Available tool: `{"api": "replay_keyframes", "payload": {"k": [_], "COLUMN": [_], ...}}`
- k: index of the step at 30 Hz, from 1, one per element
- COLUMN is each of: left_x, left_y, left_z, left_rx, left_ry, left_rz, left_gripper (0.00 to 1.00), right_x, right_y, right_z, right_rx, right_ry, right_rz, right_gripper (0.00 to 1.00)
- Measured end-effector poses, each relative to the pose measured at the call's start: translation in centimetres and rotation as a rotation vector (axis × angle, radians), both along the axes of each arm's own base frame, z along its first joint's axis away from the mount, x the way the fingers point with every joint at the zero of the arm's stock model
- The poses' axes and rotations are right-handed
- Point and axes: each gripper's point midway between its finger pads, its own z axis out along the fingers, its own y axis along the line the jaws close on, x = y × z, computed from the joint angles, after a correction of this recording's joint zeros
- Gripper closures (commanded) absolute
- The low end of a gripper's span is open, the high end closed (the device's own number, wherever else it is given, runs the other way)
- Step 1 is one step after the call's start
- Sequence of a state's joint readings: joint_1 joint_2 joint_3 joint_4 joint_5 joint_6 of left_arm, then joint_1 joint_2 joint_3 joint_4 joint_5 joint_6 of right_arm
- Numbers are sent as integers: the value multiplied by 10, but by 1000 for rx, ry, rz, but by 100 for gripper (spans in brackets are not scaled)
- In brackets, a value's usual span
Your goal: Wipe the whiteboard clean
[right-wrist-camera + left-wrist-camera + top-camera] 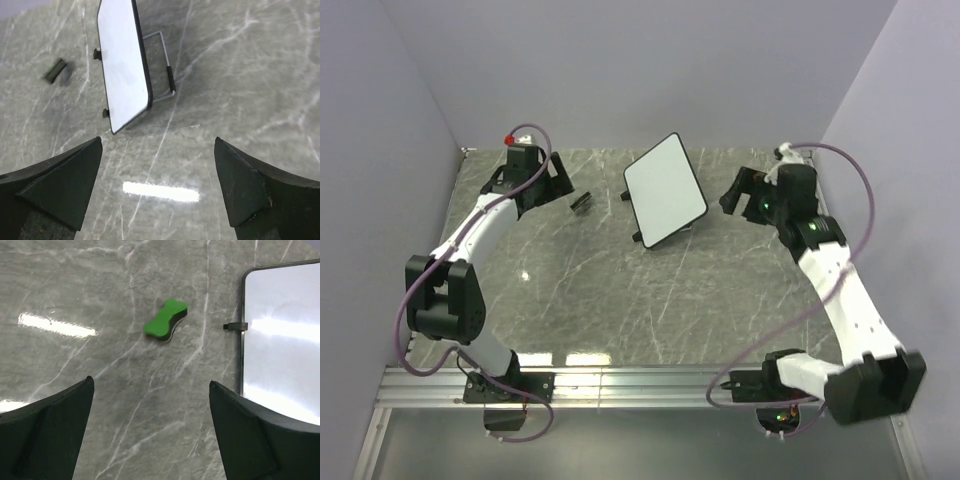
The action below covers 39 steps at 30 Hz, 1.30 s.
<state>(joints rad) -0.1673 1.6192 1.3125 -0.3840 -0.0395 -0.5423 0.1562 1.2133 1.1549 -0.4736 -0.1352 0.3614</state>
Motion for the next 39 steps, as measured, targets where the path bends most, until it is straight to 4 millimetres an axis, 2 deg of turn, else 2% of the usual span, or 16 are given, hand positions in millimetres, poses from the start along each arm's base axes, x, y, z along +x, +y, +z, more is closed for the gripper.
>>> {"api": "replay_keyframes", "payload": {"k": [2,6,9,11,13,16,20,22,25,27,30,33,39], "left_x": [-5,-20,-40,-52,-62,-75,-95,-107,-124,-133,-145,-150,-140], "left_y": [4,3,-13,-31,-51,-68,-66,-63,-56,-54,-50,-49,-49], "left_z": [1,-13,-18,-13,5,42,104,137,177,196,210,210,206], "left_rx": [10,33,73,91,82,42,-28,-67,-116,-140,-159,-155,-97], "left_ry": [4,71,126,140,128,75,-46,-116,-201,-244,-271,-264,-254], "left_rz": [17,45,27,-5,-41,-66,-69,-72,-74,-79,-90,-95,-115], "left_gripper": [1,1,1,1,1,1,1,1,1,1,1,1,0], "right_x": [-23,-60,-81,-96,-112,-133,-160,-167,-173,-176,-181,-184,-184], "right_y": [-9,-16,-15,-13,-11,-6,-4,-4,-2,-1,0,0,0], "right_z": [9,9,5,5,11,38,70,76,75,69,56,50,46], "right_rx": [1,10,34,65,97,164,227,240,255,263,267,265,252], "right_ry": [-38,-54,-44,-53,-76,-171,-306,-333,-334,-319,-286,-261,-246], "right_rz": [-35,-68,-69,-63,-48,-15,13,19,30,35,39,39,33], "right_gripper": [0,0,0,0,0,0,0,0,0,0,0,0,0]}}
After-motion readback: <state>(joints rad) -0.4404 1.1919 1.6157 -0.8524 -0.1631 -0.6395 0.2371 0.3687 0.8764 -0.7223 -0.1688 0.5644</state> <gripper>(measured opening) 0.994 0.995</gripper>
